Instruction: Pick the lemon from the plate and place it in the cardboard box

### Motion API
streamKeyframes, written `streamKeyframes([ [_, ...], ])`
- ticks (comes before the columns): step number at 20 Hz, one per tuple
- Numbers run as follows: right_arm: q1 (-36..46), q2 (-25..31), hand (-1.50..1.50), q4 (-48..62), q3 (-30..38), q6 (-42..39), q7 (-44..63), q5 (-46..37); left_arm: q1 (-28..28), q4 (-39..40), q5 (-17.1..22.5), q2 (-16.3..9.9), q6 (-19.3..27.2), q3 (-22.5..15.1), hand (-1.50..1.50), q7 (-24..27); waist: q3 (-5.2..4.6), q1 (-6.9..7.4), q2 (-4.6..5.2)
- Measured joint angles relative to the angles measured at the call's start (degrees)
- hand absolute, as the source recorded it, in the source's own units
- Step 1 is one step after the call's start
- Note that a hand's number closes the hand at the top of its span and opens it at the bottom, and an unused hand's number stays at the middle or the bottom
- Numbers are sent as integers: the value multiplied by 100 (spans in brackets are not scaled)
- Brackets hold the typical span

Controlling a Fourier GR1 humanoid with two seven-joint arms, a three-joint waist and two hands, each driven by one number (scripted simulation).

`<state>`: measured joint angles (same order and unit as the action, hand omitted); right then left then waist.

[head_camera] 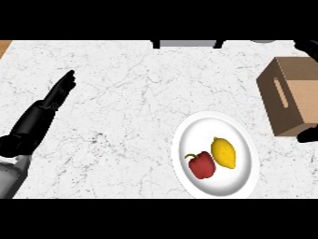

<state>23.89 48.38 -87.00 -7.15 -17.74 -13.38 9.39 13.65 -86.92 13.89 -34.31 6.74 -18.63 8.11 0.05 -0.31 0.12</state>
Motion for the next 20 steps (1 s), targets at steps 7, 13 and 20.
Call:
streamKeyframes([
  [7,83,441,-150,-571,-510,-380,-174,-1150,122,68,-133,99,-124,22,0,-102,-8,35,-16],
  [13,391,755,-150,-1354,-1281,-1090,614,-1913,203,144,-186,163,-211,81,0,-106,-16,52,-21],
  [20,658,387,-150,-2403,-2033,-1831,2239,-2382,108,90,-320,296,-230,128,0,-153,-16,50,-31],
])
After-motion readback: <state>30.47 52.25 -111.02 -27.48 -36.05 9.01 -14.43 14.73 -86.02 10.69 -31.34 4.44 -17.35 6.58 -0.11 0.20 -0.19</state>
